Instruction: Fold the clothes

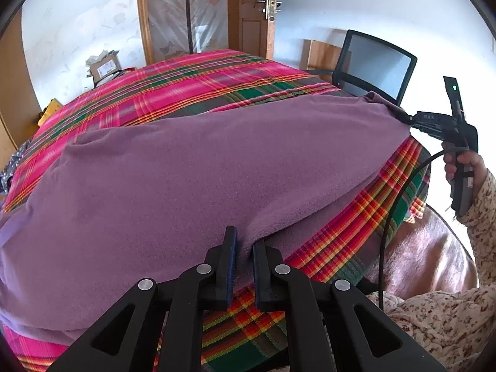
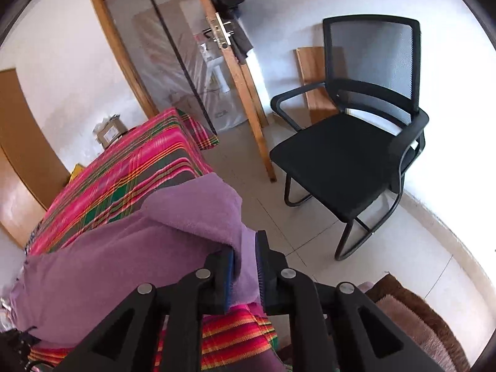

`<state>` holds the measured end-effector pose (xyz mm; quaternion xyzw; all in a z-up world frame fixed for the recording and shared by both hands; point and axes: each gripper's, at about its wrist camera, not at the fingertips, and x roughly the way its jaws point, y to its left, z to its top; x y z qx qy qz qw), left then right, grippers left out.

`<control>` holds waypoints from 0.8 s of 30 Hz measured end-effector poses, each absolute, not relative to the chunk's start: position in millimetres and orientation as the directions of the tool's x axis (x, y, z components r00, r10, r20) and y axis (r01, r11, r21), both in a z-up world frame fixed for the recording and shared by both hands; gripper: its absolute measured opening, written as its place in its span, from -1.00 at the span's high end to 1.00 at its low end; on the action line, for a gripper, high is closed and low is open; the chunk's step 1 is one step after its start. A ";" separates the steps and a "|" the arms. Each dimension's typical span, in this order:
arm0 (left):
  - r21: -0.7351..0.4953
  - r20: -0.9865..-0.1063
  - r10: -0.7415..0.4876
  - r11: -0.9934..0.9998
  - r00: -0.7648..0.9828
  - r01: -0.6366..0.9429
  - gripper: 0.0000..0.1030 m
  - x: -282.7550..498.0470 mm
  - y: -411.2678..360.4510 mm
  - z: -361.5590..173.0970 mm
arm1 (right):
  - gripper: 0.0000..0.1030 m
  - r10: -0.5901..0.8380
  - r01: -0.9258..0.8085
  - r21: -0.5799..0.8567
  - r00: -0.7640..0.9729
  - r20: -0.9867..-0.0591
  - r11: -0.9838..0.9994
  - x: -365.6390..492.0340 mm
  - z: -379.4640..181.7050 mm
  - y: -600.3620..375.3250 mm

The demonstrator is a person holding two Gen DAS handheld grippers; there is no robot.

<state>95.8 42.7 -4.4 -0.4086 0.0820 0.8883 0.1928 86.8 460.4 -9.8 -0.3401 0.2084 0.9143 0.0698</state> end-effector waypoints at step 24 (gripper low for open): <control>-0.048 -0.739 0.313 -0.908 -0.596 -0.417 0.77 99.4 35.4 -0.5 | 0.29 -0.010 -0.369 0.431 -0.750 -0.662 -0.823 95.4 -17.5 478.4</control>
